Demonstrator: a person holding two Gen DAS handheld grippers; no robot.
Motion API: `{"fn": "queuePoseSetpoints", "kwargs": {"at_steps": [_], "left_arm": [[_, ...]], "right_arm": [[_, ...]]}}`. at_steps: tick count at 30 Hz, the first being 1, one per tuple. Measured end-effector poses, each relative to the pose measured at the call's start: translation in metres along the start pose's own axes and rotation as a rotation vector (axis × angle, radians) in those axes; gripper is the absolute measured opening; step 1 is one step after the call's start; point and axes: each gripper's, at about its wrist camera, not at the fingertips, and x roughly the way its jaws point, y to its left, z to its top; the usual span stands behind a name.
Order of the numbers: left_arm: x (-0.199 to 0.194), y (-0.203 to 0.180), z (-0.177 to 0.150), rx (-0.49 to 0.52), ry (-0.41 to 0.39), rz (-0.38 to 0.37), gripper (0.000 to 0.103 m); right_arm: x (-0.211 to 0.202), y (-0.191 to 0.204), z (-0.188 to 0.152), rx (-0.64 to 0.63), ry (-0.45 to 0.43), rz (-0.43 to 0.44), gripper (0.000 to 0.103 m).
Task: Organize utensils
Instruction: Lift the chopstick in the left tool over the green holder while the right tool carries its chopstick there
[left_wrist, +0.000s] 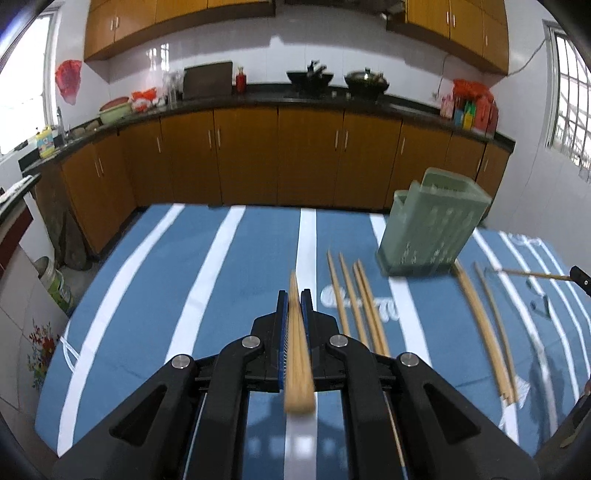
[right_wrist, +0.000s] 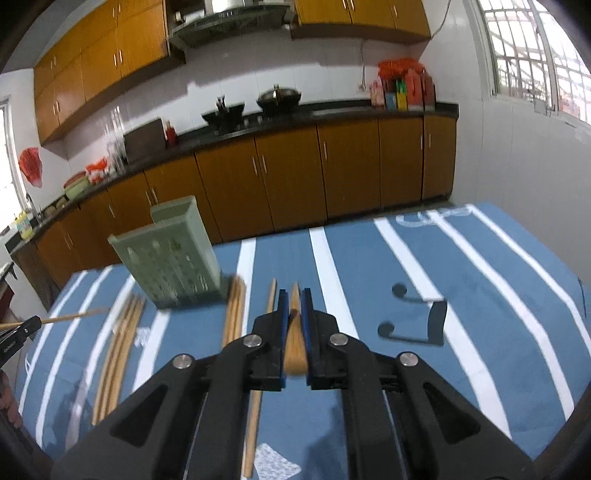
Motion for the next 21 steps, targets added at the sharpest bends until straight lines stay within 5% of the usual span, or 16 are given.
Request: {"fn": "queuePoseSetpoints", "kwargs": {"at_steps": [12,21], "left_arm": [[-0.021,0.0,0.044,-0.008,-0.122,0.012,0.007],[-0.055,-0.009,0.104,-0.015,-0.248,-0.07,0.007]], "right_arm": [[-0.014,0.004,0.045,-0.015,-0.121,-0.005,0.008],[-0.05,0.028,0.122,0.003,-0.285,0.123,0.008]]}}
